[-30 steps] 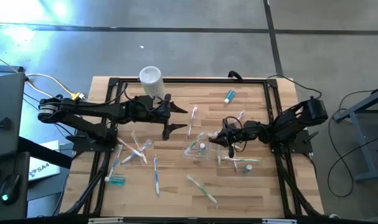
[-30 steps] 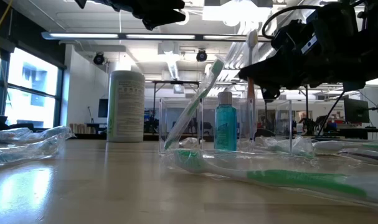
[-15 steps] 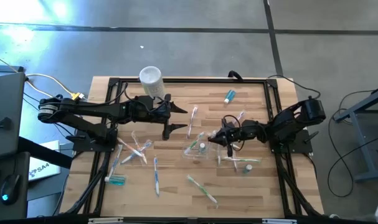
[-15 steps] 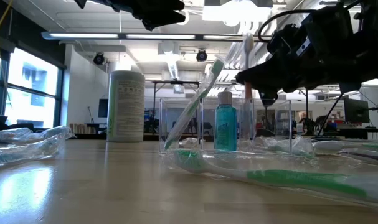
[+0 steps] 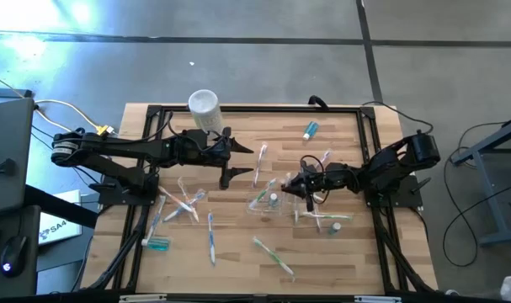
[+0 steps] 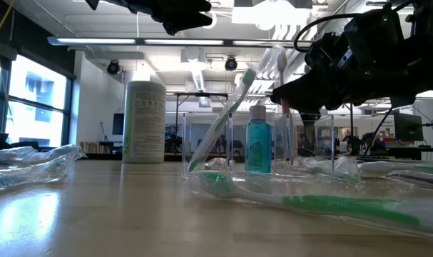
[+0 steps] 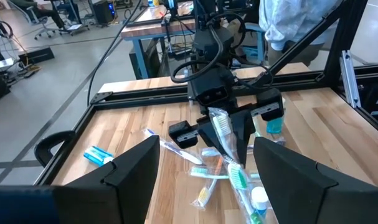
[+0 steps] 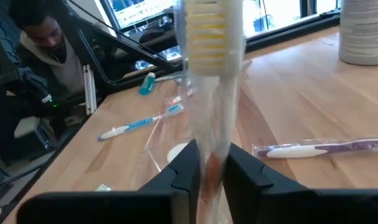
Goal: Pick & Place toothbrushing station
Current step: Put the orange toothbrush into the right section of the transparent organizer
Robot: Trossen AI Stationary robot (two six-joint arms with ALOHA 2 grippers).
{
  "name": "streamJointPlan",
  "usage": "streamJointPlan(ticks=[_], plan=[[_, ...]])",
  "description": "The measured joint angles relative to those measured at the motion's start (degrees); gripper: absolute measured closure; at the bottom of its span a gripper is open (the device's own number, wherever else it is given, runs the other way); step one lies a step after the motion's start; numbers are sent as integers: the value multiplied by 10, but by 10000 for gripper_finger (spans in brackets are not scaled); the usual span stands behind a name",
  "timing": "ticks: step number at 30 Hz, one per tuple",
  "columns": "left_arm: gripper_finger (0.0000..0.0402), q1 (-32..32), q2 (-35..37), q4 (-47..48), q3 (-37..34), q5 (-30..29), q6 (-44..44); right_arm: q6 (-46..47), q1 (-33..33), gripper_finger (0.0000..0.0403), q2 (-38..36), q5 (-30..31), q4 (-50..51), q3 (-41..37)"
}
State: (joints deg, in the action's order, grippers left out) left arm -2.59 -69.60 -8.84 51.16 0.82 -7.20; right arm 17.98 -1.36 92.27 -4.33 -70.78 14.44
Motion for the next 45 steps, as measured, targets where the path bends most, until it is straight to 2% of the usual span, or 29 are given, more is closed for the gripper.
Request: streamJointPlan(ticks=[15, 24, 31, 36, 40, 45], plan=[[147, 0, 0, 17, 0, 0, 0, -36, 0, 230, -9, 13, 0, 8], [147, 0, 0, 31, 0, 0, 0, -73, 0, 201, -89, 38, 72, 8], [147, 0, 0, 47, 0, 0, 4, -103, -35, 202, -225, 41, 222, 8], [147, 0, 0, 47, 0, 1, 13, -89, -72, 203, -322, 41, 439, 43], [147, 0, 0, 47, 0, 1, 13, -60, -100, 203, -356, 42, 631, 106], [147, 0, 0, 47, 0, 1, 13, -24, -133, 204, -358, 46, 820, 191]])
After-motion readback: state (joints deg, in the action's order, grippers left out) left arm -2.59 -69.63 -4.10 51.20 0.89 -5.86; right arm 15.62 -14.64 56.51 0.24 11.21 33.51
